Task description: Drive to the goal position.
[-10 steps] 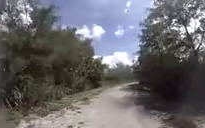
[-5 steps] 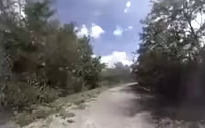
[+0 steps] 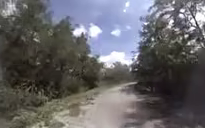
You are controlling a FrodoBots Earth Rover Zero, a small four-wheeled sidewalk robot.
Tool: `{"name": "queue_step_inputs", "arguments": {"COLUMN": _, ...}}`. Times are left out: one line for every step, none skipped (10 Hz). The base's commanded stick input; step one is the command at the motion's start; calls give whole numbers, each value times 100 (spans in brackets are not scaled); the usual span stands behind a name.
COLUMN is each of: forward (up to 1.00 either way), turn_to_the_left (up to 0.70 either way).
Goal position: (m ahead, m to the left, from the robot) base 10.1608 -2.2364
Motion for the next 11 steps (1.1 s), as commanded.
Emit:
{"name": "queue_step_inputs", "arguments": {"forward": 70, "turn_to_the_left": -35}}
{"name": "queue_step_inputs", "arguments": {"forward": 70, "turn_to_the_left": -35}}
{"name": "queue_step_inputs", "arguments": {"forward": 70, "turn_to_the_left": -17}}
{"name": "queue_step_inputs", "arguments": {"forward": 70, "turn_to_the_left": 0}}
{"name": "queue_step_inputs", "arguments": {"forward": 70, "turn_to_the_left": 0}}
{"name": "queue_step_inputs", "arguments": {"forward": 70, "turn_to_the_left": 0}}
{"name": "queue_step_inputs", "arguments": {"forward": 70, "turn_to_the_left": 0}}
{"name": "queue_step_inputs", "arguments": {"forward": 70, "turn_to_the_left": 0}}
{"name": "queue_step_inputs", "arguments": {"forward": 70, "turn_to_the_left": 0}}
{"name": "queue_step_inputs", "arguments": {"forward": 70, "turn_to_the_left": 0}}
{"name": "queue_step_inputs", "arguments": {"forward": 70, "turn_to_the_left": 0}}
